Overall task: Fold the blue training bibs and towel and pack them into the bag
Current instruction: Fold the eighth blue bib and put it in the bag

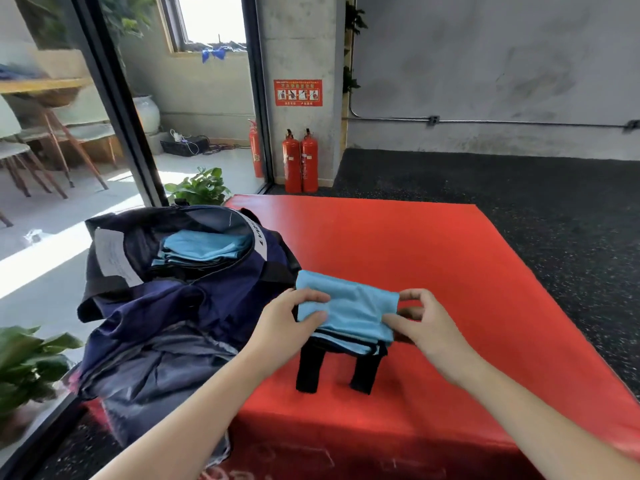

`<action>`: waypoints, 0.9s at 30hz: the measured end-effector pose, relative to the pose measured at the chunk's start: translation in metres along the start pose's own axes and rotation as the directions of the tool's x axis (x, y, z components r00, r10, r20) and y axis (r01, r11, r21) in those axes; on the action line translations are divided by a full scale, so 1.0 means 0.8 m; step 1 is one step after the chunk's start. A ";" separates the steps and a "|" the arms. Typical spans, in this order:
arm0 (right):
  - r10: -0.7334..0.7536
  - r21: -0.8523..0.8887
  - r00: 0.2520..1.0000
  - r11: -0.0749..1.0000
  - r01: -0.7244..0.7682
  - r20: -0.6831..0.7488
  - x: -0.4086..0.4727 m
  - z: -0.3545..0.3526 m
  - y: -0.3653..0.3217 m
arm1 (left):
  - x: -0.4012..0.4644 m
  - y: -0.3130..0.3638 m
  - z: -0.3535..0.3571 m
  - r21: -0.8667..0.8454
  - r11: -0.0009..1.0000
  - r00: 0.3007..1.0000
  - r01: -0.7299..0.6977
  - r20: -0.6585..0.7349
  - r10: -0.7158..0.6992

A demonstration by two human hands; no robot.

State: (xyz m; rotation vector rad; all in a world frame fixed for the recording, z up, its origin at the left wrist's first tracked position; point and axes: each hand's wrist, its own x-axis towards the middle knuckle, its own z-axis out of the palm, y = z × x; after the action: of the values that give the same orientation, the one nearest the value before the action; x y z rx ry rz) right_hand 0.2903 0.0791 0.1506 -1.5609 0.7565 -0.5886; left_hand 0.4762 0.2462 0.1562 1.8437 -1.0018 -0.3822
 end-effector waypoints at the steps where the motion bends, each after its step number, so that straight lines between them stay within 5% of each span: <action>1: -0.033 0.001 0.998 0.999 0.033 -0.047 -0.003 0.011 -0.004 | -0.006 0.000 -0.006 -0.005 1.000 1.000 -0.006 -0.015 0.006; 4: -0.186 -0.085 0.974 0.981 0.176 -0.127 -0.008 0.047 -0.013 | -0.025 -0.002 -0.024 -0.017 0.999 0.996 -0.034 -0.077 0.032; 11: -0.367 -0.130 0.930 0.923 0.363 -0.010 -0.008 0.141 -0.055 | -0.060 -0.014 -0.089 -0.080 0.996 0.942 -0.038 -0.336 0.009; 16: -0.391 -0.203 0.917 0.894 0.400 0.085 0.017 0.220 -0.098 | -0.057 -0.031 -0.151 -0.171 0.985 0.775 -0.029 -0.626 -0.086; 21: -0.360 -0.239 0.918 0.888 0.393 0.168 0.053 0.292 -0.128 | -0.034 -0.046 -0.210 -0.181 0.983 0.648 -0.014 -0.751 -0.130; 27: -0.305 -0.334 0.937 0.876 0.347 0.172 0.113 0.349 -0.151 | 0.041 -0.057 -0.275 -0.060 0.979 0.697 0.193 -0.694 -0.180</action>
State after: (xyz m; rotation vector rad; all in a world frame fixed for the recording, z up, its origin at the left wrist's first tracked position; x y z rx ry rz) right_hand 0.5728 0.1992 0.2297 -2.0714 0.5324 -0.6222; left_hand 0.6576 0.3621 0.2283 1.8761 -0.2854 0.2210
